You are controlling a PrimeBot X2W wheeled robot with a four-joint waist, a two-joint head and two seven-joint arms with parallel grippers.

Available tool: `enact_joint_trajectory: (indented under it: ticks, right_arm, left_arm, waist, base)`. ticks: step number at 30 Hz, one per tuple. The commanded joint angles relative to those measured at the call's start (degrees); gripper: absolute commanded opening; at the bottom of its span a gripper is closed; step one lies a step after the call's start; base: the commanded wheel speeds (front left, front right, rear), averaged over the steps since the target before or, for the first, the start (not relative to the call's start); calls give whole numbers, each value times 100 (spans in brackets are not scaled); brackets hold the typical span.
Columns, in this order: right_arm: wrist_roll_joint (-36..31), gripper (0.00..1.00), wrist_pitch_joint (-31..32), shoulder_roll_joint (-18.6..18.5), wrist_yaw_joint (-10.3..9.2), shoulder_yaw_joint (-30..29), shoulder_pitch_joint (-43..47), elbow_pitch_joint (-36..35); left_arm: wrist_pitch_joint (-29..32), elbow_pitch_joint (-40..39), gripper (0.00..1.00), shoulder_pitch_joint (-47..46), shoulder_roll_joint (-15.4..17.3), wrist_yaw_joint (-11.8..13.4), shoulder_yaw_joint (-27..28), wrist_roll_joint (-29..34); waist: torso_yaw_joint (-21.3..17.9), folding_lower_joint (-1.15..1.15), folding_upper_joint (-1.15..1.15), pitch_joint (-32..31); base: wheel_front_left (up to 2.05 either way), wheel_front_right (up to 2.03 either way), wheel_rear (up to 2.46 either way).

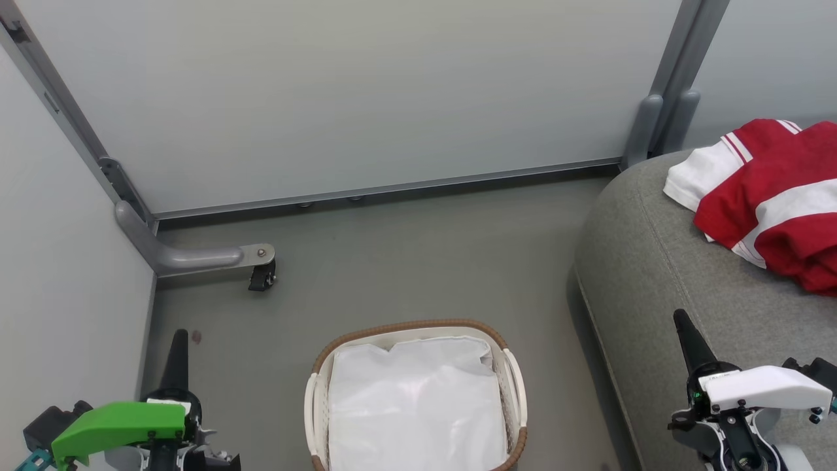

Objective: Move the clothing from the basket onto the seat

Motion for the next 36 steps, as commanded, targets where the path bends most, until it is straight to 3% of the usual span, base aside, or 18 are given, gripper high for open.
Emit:
enact_joint_trajectory:
  ticks: [1, 36]
  right_arm:
    - [138, 0, 43, -35, -2, -28, -98, -69]
    - [1547, 0, 437, -46, -4, -178, -93, -251]
  left_arm:
    - [30, -56, 0, -107, 41, -43, 26, -144]
    - [421, -202, 0, -259, 50, -49, 119, -1536]
  waist:
    - [0, 0, 0, 0]
    - [0, 0, 0, 0]
  base:
    - [0, 0, 0]
    - [0, 0, 0]
